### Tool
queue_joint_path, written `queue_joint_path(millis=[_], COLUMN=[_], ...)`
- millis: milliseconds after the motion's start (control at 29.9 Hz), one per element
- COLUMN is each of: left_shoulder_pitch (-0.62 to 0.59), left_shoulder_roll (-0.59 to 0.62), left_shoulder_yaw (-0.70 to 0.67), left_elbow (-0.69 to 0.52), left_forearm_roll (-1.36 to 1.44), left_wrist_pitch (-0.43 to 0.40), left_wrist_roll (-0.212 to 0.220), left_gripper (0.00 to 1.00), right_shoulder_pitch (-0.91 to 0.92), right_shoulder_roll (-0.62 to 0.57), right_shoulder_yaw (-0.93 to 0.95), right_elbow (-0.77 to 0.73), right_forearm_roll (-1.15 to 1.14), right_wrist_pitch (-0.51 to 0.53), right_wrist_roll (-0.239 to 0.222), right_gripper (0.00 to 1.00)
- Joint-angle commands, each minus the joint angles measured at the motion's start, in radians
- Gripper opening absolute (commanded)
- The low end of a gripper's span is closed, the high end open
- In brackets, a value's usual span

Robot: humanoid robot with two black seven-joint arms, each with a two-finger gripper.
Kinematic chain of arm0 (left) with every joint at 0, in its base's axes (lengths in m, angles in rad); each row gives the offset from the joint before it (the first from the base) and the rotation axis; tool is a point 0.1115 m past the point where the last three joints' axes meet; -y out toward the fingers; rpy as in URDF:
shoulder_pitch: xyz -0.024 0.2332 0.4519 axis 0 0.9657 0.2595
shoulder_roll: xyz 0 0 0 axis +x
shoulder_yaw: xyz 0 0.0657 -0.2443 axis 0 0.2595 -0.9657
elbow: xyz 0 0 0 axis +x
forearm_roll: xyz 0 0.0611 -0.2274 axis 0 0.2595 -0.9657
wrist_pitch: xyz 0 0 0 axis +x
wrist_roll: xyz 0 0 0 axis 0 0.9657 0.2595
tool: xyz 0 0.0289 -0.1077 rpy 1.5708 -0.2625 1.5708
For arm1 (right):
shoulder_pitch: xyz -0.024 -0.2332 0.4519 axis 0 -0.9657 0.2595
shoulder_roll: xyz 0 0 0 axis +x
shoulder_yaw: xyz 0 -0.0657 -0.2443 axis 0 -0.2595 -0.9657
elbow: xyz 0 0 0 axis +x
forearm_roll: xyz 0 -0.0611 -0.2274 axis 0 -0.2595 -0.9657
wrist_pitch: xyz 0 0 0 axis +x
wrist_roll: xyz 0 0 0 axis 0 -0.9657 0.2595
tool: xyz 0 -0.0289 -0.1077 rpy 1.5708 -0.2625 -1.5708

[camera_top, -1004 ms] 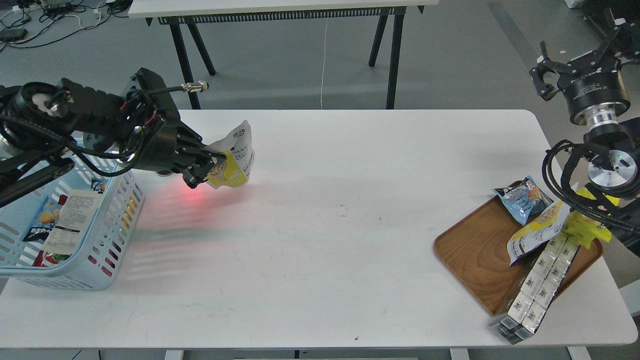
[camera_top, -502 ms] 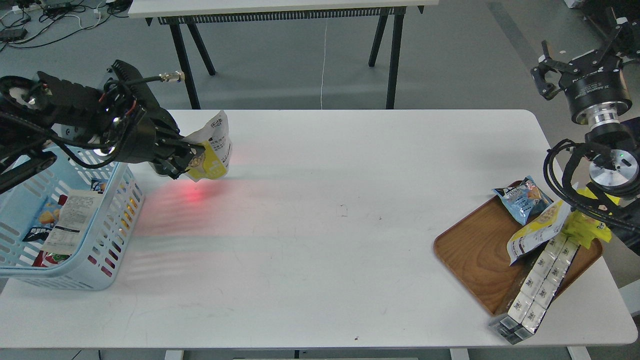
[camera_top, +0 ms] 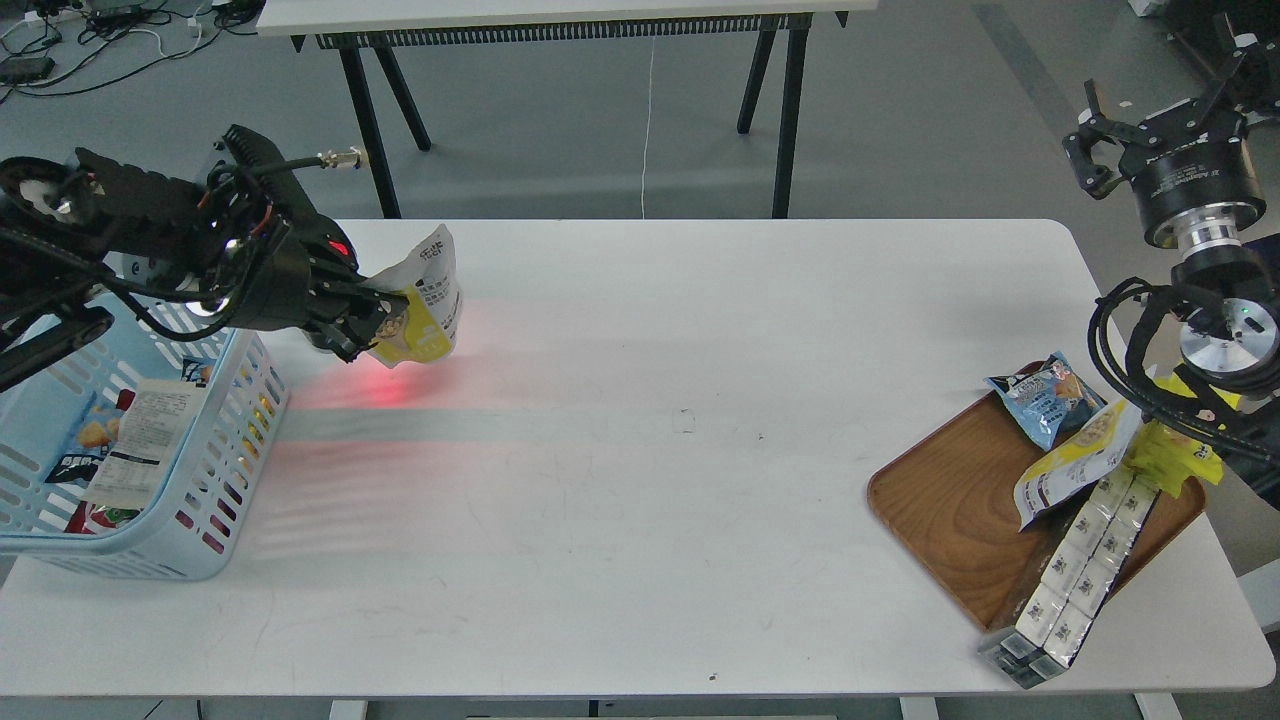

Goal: Scan snack and place in basket
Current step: 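Hold the yellow bag in front of the scanner light, then lift the bag over the blue basket and lower it inside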

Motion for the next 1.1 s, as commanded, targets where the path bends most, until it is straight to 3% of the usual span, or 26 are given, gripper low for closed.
queue_joint_path(millis=[0,368,1071], left_shoulder_pitch=[0.002,0.005,0.008], left_shoulder_roll=[-0.004,-0.013,-0.088], left_shoulder_yaw=[0.000,0.002,0.000], left_elbow=[0.000,0.003,0.132], left_forearm_roll=[0.000,0.000,0.000], left_wrist_pitch=[0.000,0.000,0.000], left_wrist_roll=[0.000,0.000,0.000], left_gripper=[0.00,0.00,0.00], right_shoulder_pitch=[0.000,0.002,0.002], right_shoulder_roll=[0.000,0.005,-0.003], right_shoulder_yaw=[0.000,0.000,0.001], right_elbow=[0.000,0.000,0.000], right_forearm_roll=[0.000,0.000,0.000], right_wrist_pitch=[0.002,0.000,0.000], right_wrist_roll=[0.000,0.000,0.000], right_gripper=[0.99,0.99,0.99])
